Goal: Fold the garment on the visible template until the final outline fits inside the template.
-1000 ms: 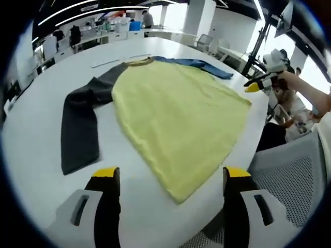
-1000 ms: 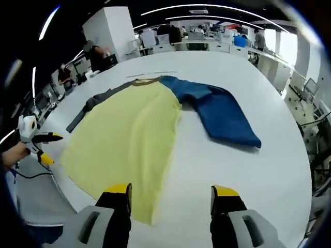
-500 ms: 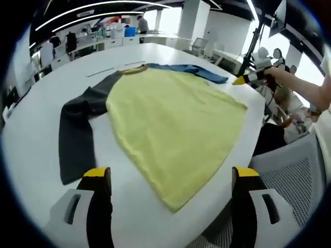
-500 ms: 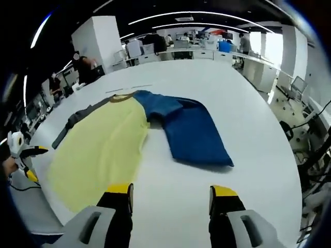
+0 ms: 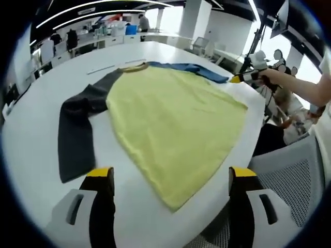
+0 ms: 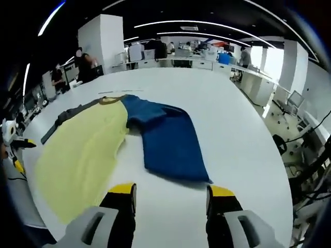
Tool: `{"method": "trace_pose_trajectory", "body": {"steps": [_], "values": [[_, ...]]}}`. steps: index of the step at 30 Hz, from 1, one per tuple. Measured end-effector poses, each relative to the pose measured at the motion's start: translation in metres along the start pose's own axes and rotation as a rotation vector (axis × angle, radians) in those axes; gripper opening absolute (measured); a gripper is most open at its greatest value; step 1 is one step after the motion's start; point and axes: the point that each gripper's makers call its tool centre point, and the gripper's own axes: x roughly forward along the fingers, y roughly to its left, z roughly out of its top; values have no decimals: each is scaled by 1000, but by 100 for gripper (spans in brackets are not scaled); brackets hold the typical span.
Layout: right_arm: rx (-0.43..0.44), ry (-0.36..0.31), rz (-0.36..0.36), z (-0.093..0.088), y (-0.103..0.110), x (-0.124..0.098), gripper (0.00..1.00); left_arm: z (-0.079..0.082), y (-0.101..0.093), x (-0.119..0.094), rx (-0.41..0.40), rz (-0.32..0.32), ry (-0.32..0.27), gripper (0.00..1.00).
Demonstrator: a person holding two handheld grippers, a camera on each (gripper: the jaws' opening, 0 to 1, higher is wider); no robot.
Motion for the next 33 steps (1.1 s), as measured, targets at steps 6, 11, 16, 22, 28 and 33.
{"method": "trace_pose_trajectory", "body": {"steps": [6, 11, 16, 22, 28, 33], "values": [[92, -13, -21, 6, -4, 6, 42, -2, 0, 0, -11, -1, 4, 84], [143, -12, -63, 10, -14, 13, 34, 0, 2, -2, -6, 8, -10, 79], [213, 6, -116, 9, -19, 18, 31, 2, 4, -3, -10, 10, -17, 77], [245, 40, -153, 8, -22, 26, 24, 2, 4, -2, -6, 12, -18, 74], [236, 70, -190, 3, -24, 29, 6, 2, 5, -3, -10, 15, -19, 72], [233, 65, -197, 4, -27, 31, 2, 4, 5, -5, 3, 16, -27, 73]]}}
